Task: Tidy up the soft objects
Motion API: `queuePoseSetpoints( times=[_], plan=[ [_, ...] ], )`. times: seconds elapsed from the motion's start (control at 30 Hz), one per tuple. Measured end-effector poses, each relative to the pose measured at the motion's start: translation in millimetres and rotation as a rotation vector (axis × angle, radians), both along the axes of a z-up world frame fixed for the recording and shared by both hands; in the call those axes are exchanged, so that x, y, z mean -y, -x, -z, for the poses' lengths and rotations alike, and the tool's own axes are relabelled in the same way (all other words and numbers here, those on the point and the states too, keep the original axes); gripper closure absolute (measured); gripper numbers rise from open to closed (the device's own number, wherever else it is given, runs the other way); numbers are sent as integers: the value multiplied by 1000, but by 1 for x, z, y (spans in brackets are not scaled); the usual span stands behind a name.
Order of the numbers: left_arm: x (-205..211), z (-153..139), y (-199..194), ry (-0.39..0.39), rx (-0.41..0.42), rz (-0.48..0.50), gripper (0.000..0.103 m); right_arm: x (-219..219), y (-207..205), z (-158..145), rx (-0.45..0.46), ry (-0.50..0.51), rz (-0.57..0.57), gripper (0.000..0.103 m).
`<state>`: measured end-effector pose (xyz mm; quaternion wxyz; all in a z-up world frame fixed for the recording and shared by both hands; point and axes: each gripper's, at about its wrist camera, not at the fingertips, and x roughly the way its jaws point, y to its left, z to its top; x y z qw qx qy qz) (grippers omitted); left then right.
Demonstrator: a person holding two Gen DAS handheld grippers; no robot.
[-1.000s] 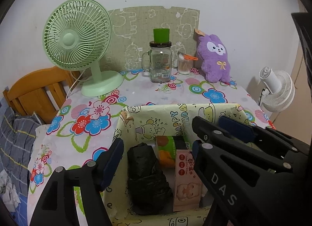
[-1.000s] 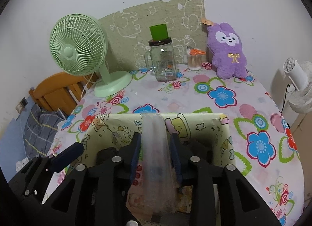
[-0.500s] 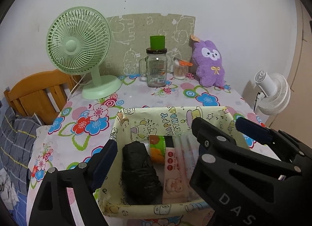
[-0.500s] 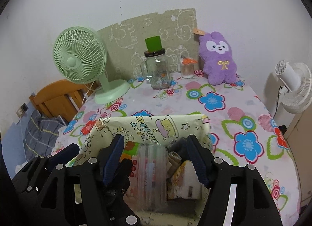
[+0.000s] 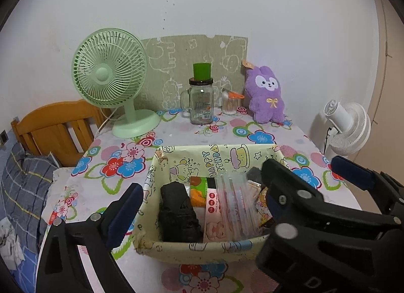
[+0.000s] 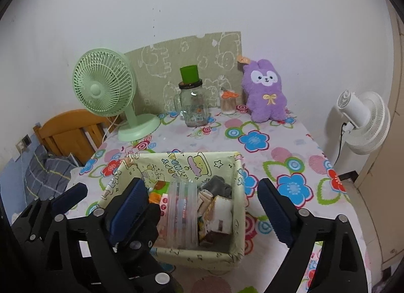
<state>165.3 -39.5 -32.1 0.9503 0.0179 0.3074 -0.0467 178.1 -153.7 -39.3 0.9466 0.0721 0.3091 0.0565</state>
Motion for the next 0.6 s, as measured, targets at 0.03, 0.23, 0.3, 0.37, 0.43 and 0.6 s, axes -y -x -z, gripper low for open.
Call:
queuePoseSetpoints(
  times=[0.03,0.23,0.3,0.37,0.43,0.6],
  plan=[
    [-1,-1,2,1,3,-2,3,1,3,-1,3,0,3,8],
    [-5,-6,18,5,27,-16,1,10,22,-8,25,-2,26,6],
    [-7,-8,24,5,36,-19,0,12,27,-10,28,-5,24,4],
    [-9,-11,29,7,45,-22,0,13,33,-13,38,-1,25,2],
    [-12,-14,34,10,54,-28,0,14,40,-17,50,7,33,2],
    [-22,-21,47,25,77,-45,0,19,57,-26,80,13,53,1]
  ],
)
